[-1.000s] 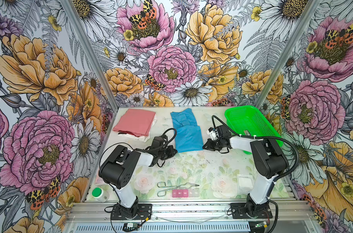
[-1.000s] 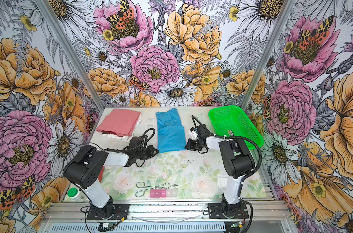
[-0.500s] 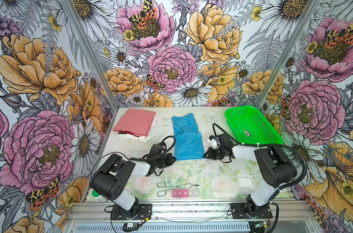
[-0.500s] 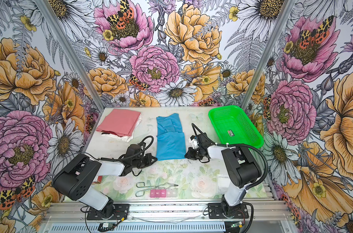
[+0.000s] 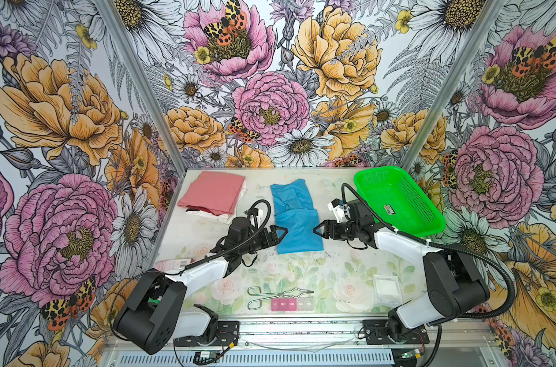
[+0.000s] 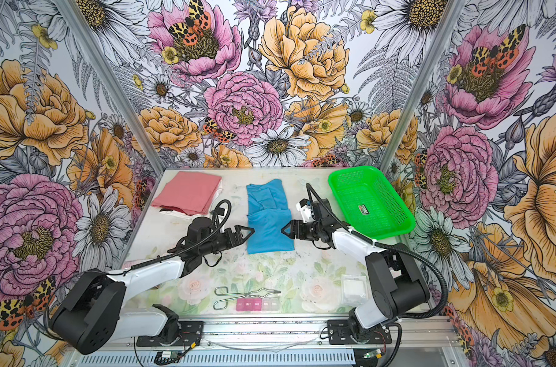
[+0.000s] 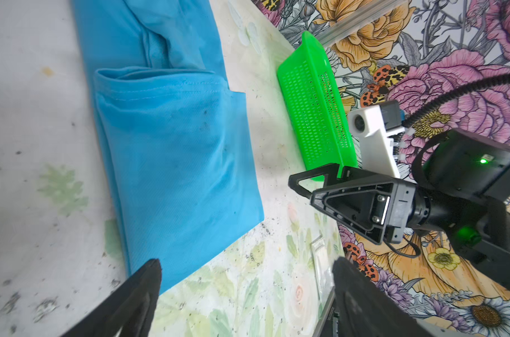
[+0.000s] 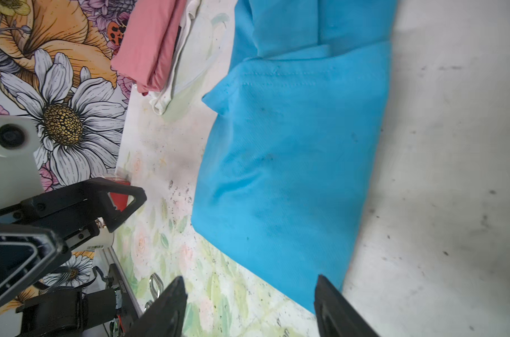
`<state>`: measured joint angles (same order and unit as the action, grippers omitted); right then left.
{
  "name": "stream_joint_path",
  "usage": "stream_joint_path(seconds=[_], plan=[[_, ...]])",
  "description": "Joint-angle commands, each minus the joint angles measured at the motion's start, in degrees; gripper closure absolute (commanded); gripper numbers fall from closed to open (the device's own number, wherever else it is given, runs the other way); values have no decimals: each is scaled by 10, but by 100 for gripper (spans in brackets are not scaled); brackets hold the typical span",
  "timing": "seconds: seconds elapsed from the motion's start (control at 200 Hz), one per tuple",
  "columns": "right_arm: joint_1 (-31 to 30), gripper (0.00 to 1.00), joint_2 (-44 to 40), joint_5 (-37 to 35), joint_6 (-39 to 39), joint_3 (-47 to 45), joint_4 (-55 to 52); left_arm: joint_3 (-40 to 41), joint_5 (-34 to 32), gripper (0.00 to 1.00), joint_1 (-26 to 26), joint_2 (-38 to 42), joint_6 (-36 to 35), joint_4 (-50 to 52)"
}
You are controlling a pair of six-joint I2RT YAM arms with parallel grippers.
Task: Fold and stack t-shirts
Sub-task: Move the T-shirt to the center of the board, then smooth out the T-shirt at the center of the board.
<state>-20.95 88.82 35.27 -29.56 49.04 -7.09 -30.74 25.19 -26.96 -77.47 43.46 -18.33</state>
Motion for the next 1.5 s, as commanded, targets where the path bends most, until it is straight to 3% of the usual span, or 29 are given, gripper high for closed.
stream_joint_path(seconds=[0.0, 0.205, 0.35, 0.64, 0.745, 0.871, 1.051, 1.301, 1.496], plan=[[-17, 28, 38, 22, -27, 20, 40, -16, 28, 8, -10, -54, 26, -66], [-43, 27, 80, 30, -106, -33, 167, 4, 17, 9, -38, -151, 87, -206], [-45, 26, 103, -5, -114, -67, 183, 27, 6, 9, -47, -206, 108, -264], [-39, 26, 122, -96, -108, -90, 115, 57, -91, 10, -42, -193, 74, -131], [-39, 25, 103, -88, -101, -89, 113, 53, -73, 9, -35, -181, 66, -135], [-32, 23, 75, -75, -77, -54, 100, 16, -9, 9, -20, -165, 47, -139], [3, 22, 114, -35, -69, 36, 89, -40, 15, 8, 14, -171, 27, -116], [28, 20, 246, 31, -68, 175, 81, -132, 75, 7, 44, -260, 8, -123], [32, 20, 305, 20, -76, 225, 80, -185, 85, 7, 61, -342, 11, -138]])
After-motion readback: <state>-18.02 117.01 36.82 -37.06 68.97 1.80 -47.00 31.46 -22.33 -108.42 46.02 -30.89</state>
